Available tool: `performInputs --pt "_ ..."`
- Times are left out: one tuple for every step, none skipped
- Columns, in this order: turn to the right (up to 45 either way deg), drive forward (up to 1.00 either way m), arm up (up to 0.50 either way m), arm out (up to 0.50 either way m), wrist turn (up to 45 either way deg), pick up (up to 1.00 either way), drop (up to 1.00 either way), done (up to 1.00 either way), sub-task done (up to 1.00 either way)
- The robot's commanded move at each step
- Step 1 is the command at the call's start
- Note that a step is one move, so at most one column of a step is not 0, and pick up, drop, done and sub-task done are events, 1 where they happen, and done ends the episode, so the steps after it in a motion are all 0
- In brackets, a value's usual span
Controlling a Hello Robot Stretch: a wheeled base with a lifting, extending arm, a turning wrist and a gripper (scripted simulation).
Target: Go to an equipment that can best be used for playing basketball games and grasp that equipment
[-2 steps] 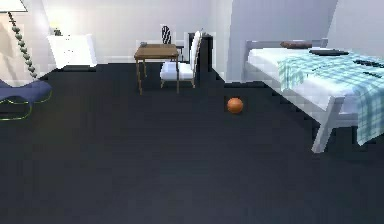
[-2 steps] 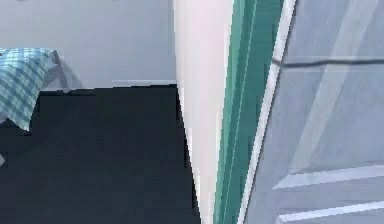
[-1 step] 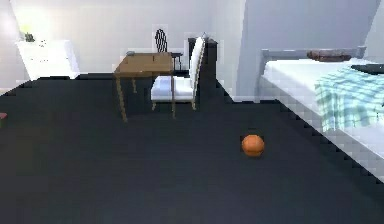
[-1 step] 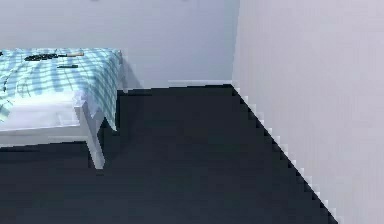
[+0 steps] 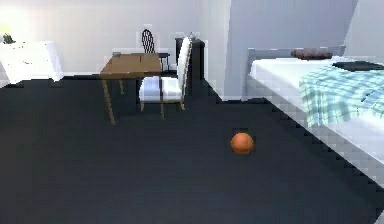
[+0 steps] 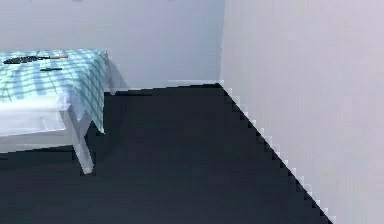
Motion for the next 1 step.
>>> performInputs --pt "0.0 1.00 0.00 0.00 0.0 0.00 0.00 0.00 0.00"
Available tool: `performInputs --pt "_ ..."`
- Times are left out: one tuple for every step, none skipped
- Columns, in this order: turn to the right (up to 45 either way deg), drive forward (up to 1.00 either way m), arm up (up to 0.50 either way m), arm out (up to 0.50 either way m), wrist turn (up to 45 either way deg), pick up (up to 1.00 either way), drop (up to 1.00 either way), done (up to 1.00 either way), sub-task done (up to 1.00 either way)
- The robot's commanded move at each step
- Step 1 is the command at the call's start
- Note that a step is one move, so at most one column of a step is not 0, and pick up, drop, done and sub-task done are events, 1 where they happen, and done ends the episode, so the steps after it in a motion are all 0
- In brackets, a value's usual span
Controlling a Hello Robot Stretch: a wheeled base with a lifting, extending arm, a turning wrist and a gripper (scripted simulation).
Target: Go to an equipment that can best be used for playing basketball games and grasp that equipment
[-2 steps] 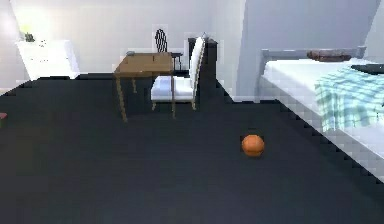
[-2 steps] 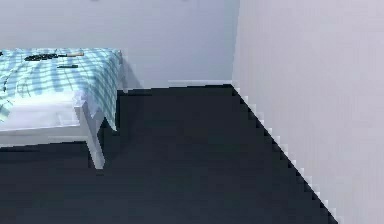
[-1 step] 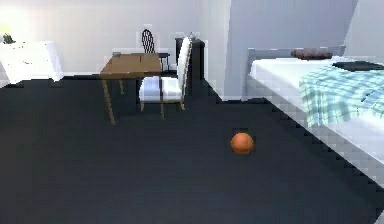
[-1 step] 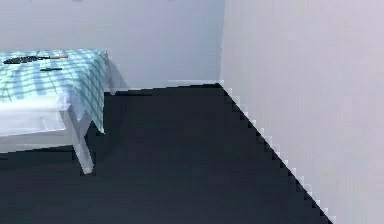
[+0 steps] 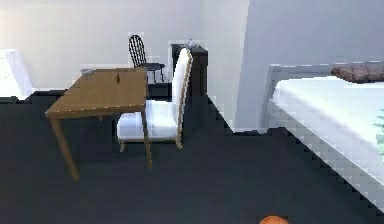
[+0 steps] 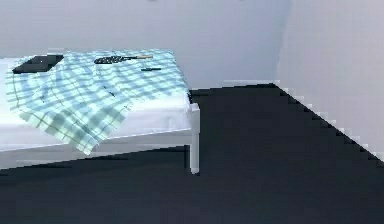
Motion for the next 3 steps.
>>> performInputs --pt "24.0 0.00 0.00 0.00 0.0 0.00 0.00 0.00 0.00" --pt "0.0 0.10 0.00 0.00 0.0 0.00 0.00 0.00 0.00" --pt "-45.0 0.00 0.00 0.00 0.0 0.00 0.00 0.00 0.00"
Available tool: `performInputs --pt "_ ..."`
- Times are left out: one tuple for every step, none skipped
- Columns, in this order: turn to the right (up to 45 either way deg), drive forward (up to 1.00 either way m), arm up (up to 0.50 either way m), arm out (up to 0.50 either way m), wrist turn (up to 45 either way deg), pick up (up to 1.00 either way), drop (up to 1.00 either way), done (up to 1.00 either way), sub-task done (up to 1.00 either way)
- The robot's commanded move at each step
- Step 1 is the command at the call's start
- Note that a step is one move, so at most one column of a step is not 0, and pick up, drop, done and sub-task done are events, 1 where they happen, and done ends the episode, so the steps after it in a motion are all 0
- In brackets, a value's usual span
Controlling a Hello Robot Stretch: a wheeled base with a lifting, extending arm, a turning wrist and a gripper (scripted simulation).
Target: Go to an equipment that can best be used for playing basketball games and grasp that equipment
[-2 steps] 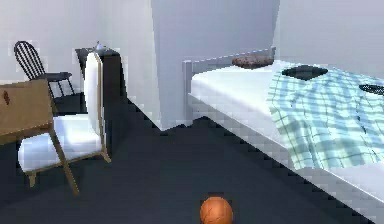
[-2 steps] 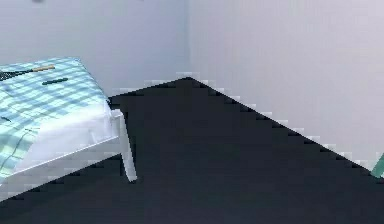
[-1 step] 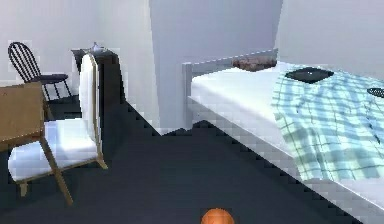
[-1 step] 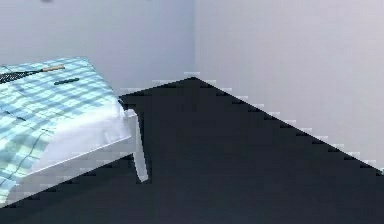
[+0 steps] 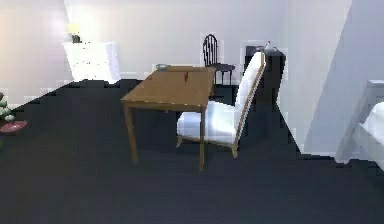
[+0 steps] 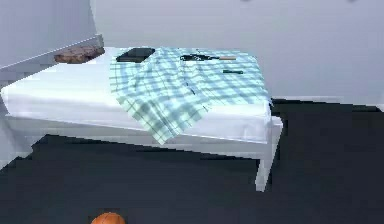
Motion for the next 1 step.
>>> performInputs --pt "-30.0 0.00 0.00 0.00 0.0 0.00 0.00 0.00 0.00"
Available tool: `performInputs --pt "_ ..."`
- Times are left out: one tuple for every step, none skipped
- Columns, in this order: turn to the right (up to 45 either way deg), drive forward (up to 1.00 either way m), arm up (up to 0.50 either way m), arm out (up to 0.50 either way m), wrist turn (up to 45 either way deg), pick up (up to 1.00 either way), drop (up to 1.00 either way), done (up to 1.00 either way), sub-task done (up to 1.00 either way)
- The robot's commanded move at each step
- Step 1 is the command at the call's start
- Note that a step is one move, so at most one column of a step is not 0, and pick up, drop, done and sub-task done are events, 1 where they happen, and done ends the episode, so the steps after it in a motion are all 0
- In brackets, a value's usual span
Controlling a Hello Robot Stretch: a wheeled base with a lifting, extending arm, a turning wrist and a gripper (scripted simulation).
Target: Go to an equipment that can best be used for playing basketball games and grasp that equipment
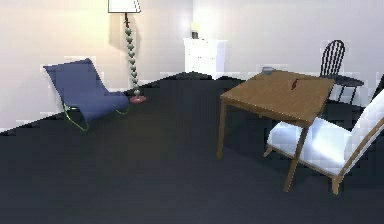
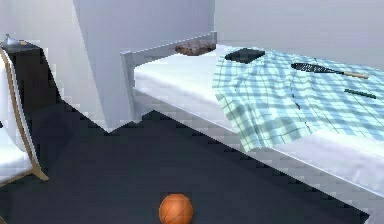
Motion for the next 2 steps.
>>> performInputs --pt "0.0 0.00 0.20 0.00 0.0 0.00 0.00 0.00 0.00" --pt "0.0 0.00 0.00 0.44 0.0 0.00 0.00 0.00 0.00"
